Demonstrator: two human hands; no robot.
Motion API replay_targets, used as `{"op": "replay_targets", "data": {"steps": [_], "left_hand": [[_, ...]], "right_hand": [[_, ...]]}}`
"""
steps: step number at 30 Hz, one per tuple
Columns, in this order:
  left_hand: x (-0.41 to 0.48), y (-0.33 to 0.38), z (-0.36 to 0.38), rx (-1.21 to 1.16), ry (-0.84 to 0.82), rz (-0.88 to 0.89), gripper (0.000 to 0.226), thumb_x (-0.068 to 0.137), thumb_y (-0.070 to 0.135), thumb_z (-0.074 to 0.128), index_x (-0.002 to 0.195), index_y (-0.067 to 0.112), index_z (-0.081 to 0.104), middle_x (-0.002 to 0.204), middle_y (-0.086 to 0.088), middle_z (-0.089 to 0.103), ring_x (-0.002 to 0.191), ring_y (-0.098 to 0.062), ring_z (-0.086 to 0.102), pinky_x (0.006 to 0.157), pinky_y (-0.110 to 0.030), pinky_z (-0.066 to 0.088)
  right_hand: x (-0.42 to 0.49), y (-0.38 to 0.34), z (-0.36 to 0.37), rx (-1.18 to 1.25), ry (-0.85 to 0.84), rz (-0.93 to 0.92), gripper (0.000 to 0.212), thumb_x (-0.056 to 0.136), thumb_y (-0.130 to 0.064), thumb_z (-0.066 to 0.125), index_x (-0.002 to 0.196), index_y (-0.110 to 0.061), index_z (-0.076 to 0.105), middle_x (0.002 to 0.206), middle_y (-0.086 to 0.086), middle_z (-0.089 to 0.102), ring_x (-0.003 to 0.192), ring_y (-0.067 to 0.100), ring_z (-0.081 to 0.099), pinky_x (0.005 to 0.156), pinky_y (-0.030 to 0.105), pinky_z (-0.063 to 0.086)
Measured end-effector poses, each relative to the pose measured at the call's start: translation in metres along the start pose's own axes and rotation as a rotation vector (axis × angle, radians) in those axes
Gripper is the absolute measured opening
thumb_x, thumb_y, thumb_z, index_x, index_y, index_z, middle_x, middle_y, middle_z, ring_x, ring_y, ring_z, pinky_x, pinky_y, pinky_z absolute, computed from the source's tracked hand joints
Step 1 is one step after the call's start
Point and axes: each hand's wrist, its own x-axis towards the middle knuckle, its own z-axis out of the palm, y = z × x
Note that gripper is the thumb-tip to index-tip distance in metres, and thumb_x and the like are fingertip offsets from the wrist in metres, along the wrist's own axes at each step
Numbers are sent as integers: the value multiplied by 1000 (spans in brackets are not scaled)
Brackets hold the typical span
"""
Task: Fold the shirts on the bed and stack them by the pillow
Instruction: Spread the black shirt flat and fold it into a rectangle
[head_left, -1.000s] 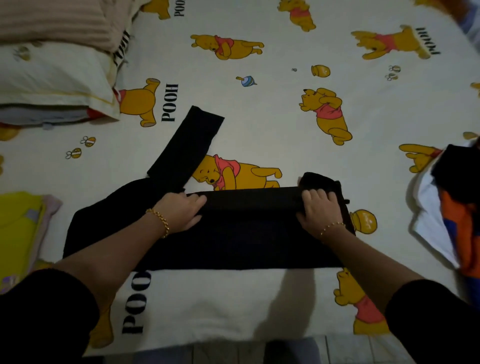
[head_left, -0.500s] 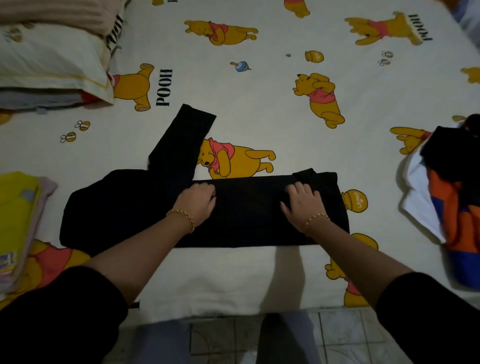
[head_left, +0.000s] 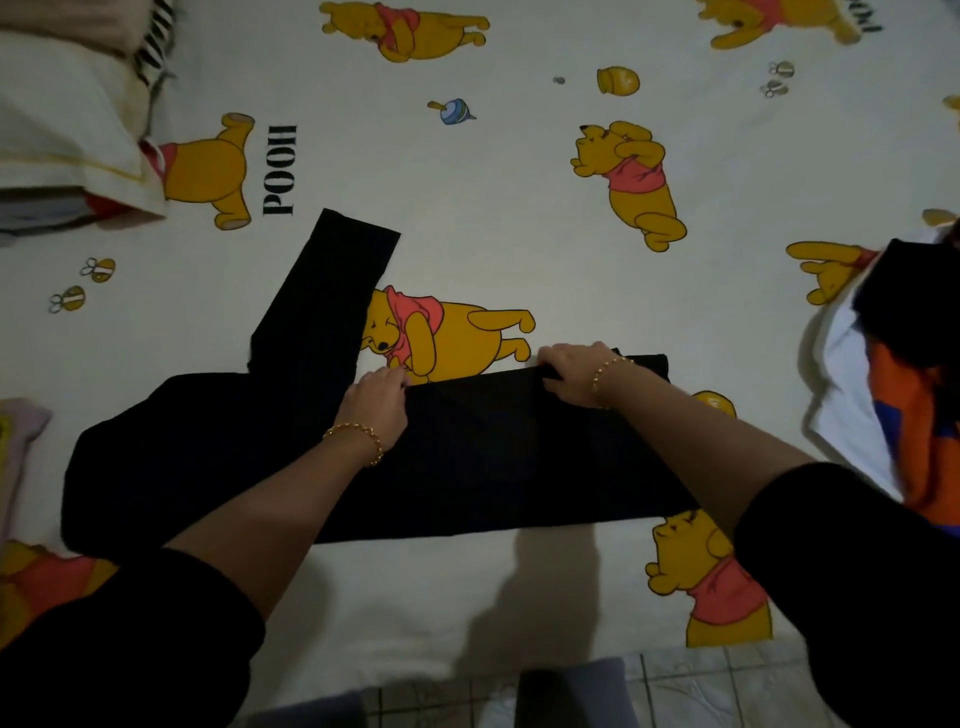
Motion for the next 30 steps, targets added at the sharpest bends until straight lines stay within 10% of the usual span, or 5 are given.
{"op": "replay_targets", "data": {"steps": [4,11,16,26,30], "left_hand": [[5,7,-1,42,-42,60,26,98,17,38,116,12,56,113,-7,60,104,-24,54,93,-40,41],[20,58,-4,-30,-67,200,25,100,20,37,111,12,57,106,-5,63,93,-22,58,85,-34,41],[18,58,-6,-4,-56,204,24,99,19,37,111,12,57,97,-3,63,87,-21,59,77,-32,42],[23,70,9,-8,-178,64,28,100,33,38,121,19,51,110,2,61,102,-21,57,98,-42,38],[25,75,9,-110,-136,95,20,99,29,39,99,16,53,79,0,57,75,-22,56,68,-33,43]], "right_hand": [[-16,47,-10,-54,-154,143,46,90,-50,51,132,-31,50,126,1,57,122,24,47,104,44,28],[-28,80,-27,455,-124,239,31,85,-5,44,105,-20,62,118,10,57,104,25,52,86,32,43],[-32,108,-22,491,105,479,26,88,-5,48,110,-14,60,120,14,55,108,32,54,83,38,51],[-44,88,34,943,362,653,60,90,-58,46,124,-9,49,116,8,56,108,29,54,86,33,42],[-45,87,38,1008,306,637,35,87,-35,59,108,-7,61,104,12,63,93,27,57,85,34,47]]}}
